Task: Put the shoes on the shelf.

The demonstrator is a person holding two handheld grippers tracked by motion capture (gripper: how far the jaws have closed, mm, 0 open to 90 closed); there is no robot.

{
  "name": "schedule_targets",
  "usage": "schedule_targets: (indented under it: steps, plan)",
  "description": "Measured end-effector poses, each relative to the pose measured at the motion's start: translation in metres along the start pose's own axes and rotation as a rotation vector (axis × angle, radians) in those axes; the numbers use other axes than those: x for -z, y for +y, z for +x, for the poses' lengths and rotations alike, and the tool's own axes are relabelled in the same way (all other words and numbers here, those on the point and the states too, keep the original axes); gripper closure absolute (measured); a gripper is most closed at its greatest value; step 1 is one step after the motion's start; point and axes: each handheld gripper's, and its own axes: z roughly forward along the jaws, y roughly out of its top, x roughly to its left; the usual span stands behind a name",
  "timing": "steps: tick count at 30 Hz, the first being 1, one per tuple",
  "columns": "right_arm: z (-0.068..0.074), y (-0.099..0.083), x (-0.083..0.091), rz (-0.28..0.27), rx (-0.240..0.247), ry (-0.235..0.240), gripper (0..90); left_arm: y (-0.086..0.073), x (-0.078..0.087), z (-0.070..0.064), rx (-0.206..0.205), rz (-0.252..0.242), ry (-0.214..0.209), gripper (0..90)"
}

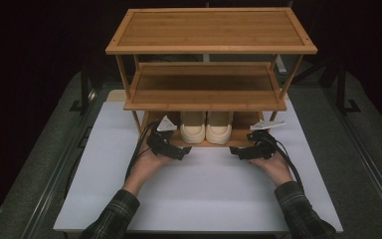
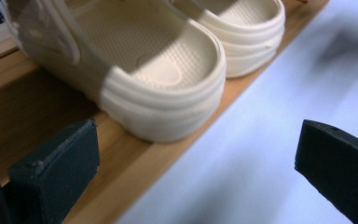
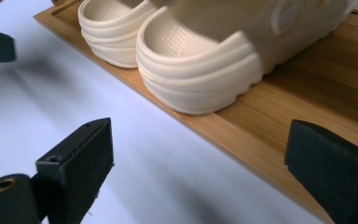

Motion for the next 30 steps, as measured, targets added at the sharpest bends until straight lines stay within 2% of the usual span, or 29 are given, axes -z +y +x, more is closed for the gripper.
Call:
schedule_targets:
  steps: [3, 7, 12, 17, 30]
  plan:
    - [0.001, -0.006, 0.008, 0.003, -0.011, -0.003, 7.8, -0.006, 0.012, -0.002, 0.001, -0.016, 0.002, 0.0]
    - [0.002, -0.012, 0.019, 0.015, 0.001, -0.012, 6.2, -0.013, 0.028, -0.004, -0.007, -0.02, 0.011, 0.0]
    - [0.005, -0.023, 0.037, 0.0, 0.009, -0.013, 6.2, -0.027, 0.049, -0.005, -0.008, -0.018, 0.025, 0.0]
    - [0.005, -0.038, 0.052, 0.005, 0.002, -0.02, 6.2, -0.046, 0.068, -0.007, -0.024, 0.003, 0.048, 0.0]
    - [0.0, -0.08, 0.079, 0.055, 0.003, -0.079, 6.2, -0.098, 0.115, -0.01, -0.036, 0.07, 0.104, 0.0]
